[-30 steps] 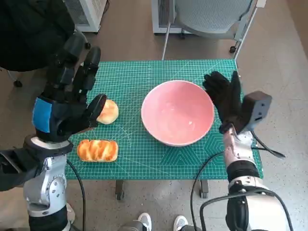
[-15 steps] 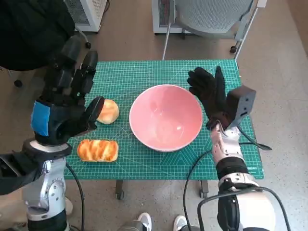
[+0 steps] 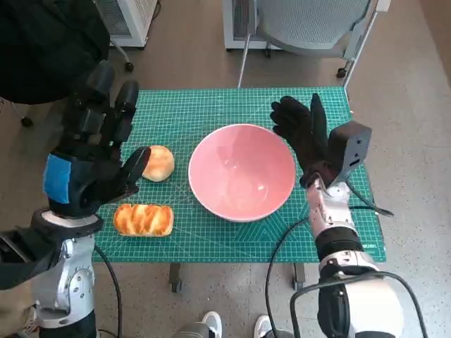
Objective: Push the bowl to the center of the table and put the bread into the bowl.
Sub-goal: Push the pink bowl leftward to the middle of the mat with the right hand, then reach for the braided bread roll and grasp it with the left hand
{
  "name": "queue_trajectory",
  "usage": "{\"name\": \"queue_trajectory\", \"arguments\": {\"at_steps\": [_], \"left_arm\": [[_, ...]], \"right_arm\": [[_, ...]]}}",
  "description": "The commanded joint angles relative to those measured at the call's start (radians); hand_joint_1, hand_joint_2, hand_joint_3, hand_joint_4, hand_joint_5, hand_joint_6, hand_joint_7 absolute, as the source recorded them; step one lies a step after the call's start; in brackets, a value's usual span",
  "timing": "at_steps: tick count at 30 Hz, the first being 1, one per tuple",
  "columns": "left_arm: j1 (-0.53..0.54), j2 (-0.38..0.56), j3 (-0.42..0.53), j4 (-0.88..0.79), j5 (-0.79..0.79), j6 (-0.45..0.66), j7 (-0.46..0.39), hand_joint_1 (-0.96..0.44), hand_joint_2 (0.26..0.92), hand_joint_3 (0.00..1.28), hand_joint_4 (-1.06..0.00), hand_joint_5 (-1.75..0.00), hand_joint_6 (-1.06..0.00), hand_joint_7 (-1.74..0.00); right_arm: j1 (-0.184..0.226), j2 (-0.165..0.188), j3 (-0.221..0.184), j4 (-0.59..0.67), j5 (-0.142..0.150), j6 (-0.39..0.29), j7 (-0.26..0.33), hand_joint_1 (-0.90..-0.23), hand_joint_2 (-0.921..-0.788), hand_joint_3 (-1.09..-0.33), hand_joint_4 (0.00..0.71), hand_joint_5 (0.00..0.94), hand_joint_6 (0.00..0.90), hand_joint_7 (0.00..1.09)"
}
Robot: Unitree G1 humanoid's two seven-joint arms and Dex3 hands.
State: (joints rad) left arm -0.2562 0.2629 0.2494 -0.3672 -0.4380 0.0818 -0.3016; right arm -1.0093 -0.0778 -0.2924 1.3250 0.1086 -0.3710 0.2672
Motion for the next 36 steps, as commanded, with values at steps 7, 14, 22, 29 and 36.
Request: {"name": "queue_trajectory", "arguments": {"at_steps": [7,14,22,29,36], "left_arm": [[0.021,0.014,0.027,-0.032,-0.001,-0.014,0.009,-0.17,0.898,0.42,-0.09,-0.01,0.0,-0.36],[0.017,0.021,0.027,-0.043,0.004,-0.006,0.012,-0.18,0.902,0.37,-0.09,-0.01,0.0,-0.35],[0.019,0.081,0.024,-0.075,0.033,0.034,-0.001,-0.22,0.838,0.32,-0.03,0.0,0.0,-0.21],[0.074,0.564,0.013,-0.302,0.381,0.281,-0.161,-0.25,0.63,0.19,0.0,0.0,-0.06,-0.05],[0.076,0.628,0.01,-0.336,0.426,0.242,-0.226,-0.26,0.6,0.07,-0.02,0.0,-0.03,-0.34]], "right_arm": [[-0.039,-0.074,0.007,-0.034,-0.005,-0.089,0.061,-0.673,-0.921,-0.95,0.351,0.0,0.426,0.02],[-0.058,-0.093,-0.012,-0.097,0.044,-0.274,0.175,-0.707,-0.921,-0.921,0.279,0.0,0.37,0.0],[-0.053,-0.1,-0.028,-0.168,0.123,-0.392,0.336,-0.716,-0.921,-0.891,0.27,0.001,0.389,0.01],[-0.038,-0.116,-0.014,-0.225,0.147,-0.406,0.398,-0.725,-0.921,-0.876,0.26,0.0,0.368,0.0],[-0.03,-0.129,-0.005,-0.254,0.144,-0.411,0.408,-0.714,-0.921,-0.884,0.254,0.0,0.346,0.0]]}}
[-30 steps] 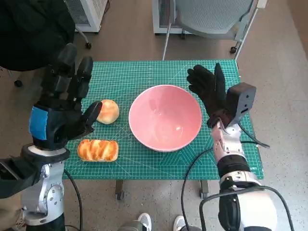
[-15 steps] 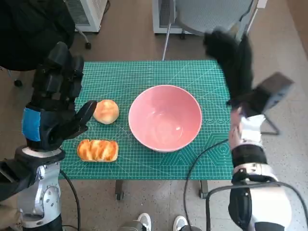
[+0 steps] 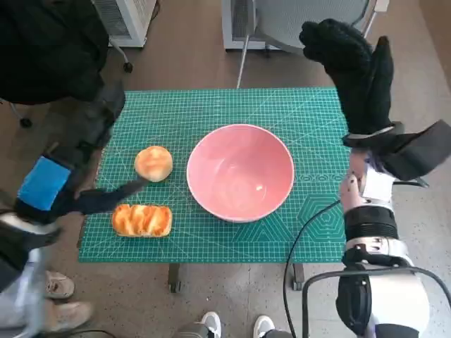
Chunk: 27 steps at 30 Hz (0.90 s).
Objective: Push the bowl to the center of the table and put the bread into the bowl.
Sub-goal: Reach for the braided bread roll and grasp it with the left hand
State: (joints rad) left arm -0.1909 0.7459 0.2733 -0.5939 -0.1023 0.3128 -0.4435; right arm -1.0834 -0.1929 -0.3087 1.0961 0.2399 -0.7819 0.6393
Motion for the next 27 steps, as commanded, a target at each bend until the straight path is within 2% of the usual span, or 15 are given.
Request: {"name": "queue_trajectory", "arguments": {"at_steps": [1,5,7,12,17,27], "left_arm": [[0.022,0.158,-0.023,-0.108,0.146,-0.029,-0.076,-0.26,0.6,0.06,-0.02,0.0,-0.02,-0.37],[0.046,0.178,-0.037,-0.093,0.253,-0.127,-0.064,-0.33,0.595,0.03,-0.06,-0.02,-0.03,-0.5],[0.063,0.183,-0.035,-0.062,0.284,-0.202,-0.062,-0.4,0.602,0.03,-0.09,-0.03,-0.05,-0.54],[0.097,0.188,-0.023,-0.028,0.339,-0.29,-0.072,-0.56,0.636,0.02,-0.14,-0.04,-0.14,-0.51],[0.137,0.187,0.0,-0.021,0.367,-0.318,-0.093,-0.63,0.66,0.01,-0.17,-0.03,-0.21,-0.42],[0.198,0.186,0.049,-0.048,0.392,-0.311,-0.144,-0.66,0.676,0.0,-0.18,0.0,-0.27,-0.28]], "right_arm": [[0.046,-0.015,0.011,-0.03,0.017,-0.001,0.042,-0.714,-0.921,-0.886,0.253,0.0,0.345,0.0],[0.05,-0.016,0.011,-0.041,0.029,0.003,0.055,-0.71,-0.921,-0.896,0.254,0.0,0.343,0.0],[0.05,-0.014,0.011,-0.041,0.036,0.006,0.06,-0.708,-0.921,-0.901,0.254,0.0,0.342,0.0],[0.047,-0.012,0.012,-0.035,0.047,0.015,0.066,-0.708,-0.921,-0.91,0.254,0.0,0.342,0.0],[0.041,-0.01,0.013,-0.029,0.055,0.032,0.074,-0.71,-0.921,-0.91,0.255,0.001,0.343,0.0],[0.034,-0.003,0.01,-0.014,0.077,0.047,0.09,-0.707,-0.921,-0.904,0.258,0.002,0.348,0.0]]}}
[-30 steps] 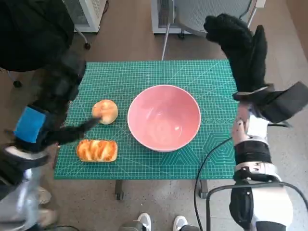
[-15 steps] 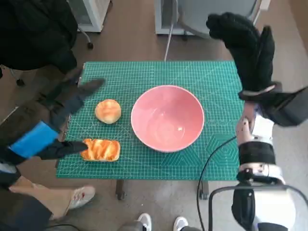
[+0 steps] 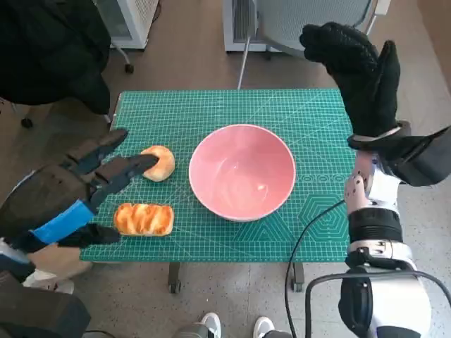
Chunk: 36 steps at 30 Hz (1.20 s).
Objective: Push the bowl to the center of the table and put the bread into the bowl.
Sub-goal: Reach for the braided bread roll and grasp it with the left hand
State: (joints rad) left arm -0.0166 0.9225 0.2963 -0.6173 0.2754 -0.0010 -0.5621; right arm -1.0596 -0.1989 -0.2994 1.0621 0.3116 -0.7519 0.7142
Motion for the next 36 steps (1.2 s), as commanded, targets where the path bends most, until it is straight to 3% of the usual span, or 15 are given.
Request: {"name": "queue_trajectory", "arguments": {"at_steps": [1,8,16,22,27,36], "left_arm": [[0.028,0.01,0.03,-0.027,0.017,0.005,-0.032,-0.66,0.677,0.0,-0.18,0.0,-0.28,-0.27],[0.038,0.013,0.037,-0.055,0.023,0.058,-0.082,-0.59,0.658,0.0,-0.19,0.0,-0.31,-0.2],[0.02,0.002,0.009,-0.11,0.002,0.212,-0.147,-0.25,0.631,0.0,-0.21,-0.01,-0.32,-0.13],[0.003,0.0,-0.044,-0.18,0.03,0.39,-0.179,-0.04,0.637,0.0,-0.22,0.0,-0.33,-0.09],[-0.017,-0.002,-0.114,-0.212,0.079,0.496,-0.178,0.03,0.648,0.01,-0.25,-0.02,-0.35,-0.08],[-0.062,-0.007,-0.22,-0.186,0.146,0.544,-0.165,0.03,0.658,0.01,-0.3,-0.02,-0.37,-0.05]], "right_arm": [[0.01,0.003,0.001,0.022,0.006,0.018,0.016,-0.705,-0.921,-0.904,0.258,0.002,0.348,0.0],[0.006,0.005,-0.004,0.029,0.012,0.026,0.022,-0.698,-0.921,-0.902,0.259,0.002,0.35,0.0],[-0.001,0.004,-0.009,0.036,0.016,0.035,0.028,-0.698,-0.921,-0.896,0.267,0.004,0.351,0.0],[-0.005,0.001,-0.013,0.038,0.019,0.042,0.034,-0.701,-0.921,-0.895,0.27,0.005,0.354,0.01],[-0.006,0.001,-0.017,0.036,0.022,0.042,0.039,-0.702,-0.921,-0.896,0.277,0.007,0.366,0.01],[-0.009,-0.001,-0.019,0.043,0.027,0.038,0.046,-0.702,-0.921,-0.895,0.292,0.011,0.373,0.01]]}}
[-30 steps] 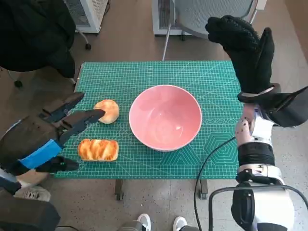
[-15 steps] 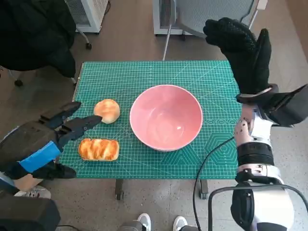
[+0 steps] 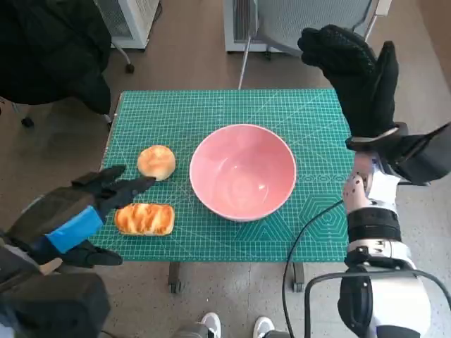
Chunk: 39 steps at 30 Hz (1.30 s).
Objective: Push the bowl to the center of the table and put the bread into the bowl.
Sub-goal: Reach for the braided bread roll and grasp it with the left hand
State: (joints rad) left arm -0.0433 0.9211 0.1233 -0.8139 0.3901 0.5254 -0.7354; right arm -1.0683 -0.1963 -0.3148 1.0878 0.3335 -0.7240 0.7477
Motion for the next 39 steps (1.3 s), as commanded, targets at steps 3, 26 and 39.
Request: {"name": "queue_trajectory", "arguments": {"at_steps": [3,26,39], "left_arm": [[-0.059,-0.014,-0.08,0.029,0.047,0.026,0.011,0.01,0.66,0.01,-0.31,-0.01,-0.38,-0.04],[-0.179,-0.109,-0.263,0.249,0.186,-0.022,0.081,-0.04,0.675,0.01,-0.33,0.0,-0.39,-0.01],[-0.189,-0.162,-0.312,0.37,0.265,-0.028,0.119,-0.07,0.682,0.01,-0.33,0.0,-0.39,0.0]], "right_arm": [[-0.001,-0.003,-0.004,0.02,0.007,0.01,0.015,-0.703,-0.921,-0.894,0.295,0.011,0.373,0.01],[-0.007,-0.008,-0.002,0.03,0.012,0.016,0.025,-0.721,-0.921,-0.885,0.317,0.011,0.391,0.02],[-0.009,-0.009,-0.006,0.024,0.022,0.027,0.038,-0.728,-0.921,-0.884,0.322,0.007,0.402,0.02]]}}
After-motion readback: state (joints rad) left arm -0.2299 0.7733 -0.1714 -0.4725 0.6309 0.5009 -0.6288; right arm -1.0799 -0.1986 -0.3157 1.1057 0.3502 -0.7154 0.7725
